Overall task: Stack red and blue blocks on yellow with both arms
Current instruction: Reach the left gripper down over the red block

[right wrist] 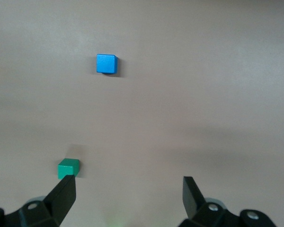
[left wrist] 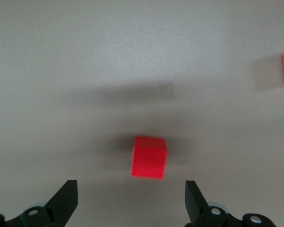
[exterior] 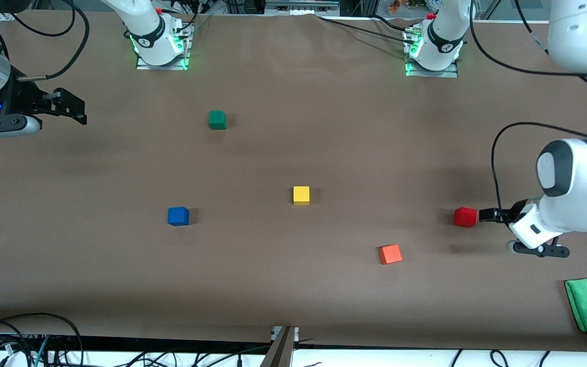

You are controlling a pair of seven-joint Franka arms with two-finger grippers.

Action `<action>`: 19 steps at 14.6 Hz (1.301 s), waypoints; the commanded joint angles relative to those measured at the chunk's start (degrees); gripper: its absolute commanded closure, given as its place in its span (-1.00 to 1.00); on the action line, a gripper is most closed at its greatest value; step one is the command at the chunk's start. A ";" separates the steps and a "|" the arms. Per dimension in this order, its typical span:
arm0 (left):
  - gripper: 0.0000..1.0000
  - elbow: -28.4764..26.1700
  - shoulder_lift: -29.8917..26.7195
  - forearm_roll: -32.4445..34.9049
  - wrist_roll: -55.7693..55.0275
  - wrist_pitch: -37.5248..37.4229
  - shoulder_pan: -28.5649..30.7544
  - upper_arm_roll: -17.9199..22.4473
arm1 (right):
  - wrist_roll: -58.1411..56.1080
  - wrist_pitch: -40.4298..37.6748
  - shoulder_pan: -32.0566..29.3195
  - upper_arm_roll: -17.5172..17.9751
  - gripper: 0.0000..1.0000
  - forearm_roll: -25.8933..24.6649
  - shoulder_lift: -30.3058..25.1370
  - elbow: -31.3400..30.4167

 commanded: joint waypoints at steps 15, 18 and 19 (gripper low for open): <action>-1.00 -18.59 -4.29 0.80 -2.78 16.83 -0.78 -1.16 | -1.27 -0.62 -0.52 0.10 -0.99 -2.82 7.01 1.33; -1.00 -18.95 -2.01 0.88 -2.78 22.02 -0.70 -1.16 | -0.92 -0.27 -0.08 0.19 -0.99 -2.90 7.01 1.41; -1.00 -18.95 -1.57 0.88 -2.78 22.38 -0.69 -1.16 | -0.92 -0.36 0.09 0.36 -0.99 -2.99 7.36 2.37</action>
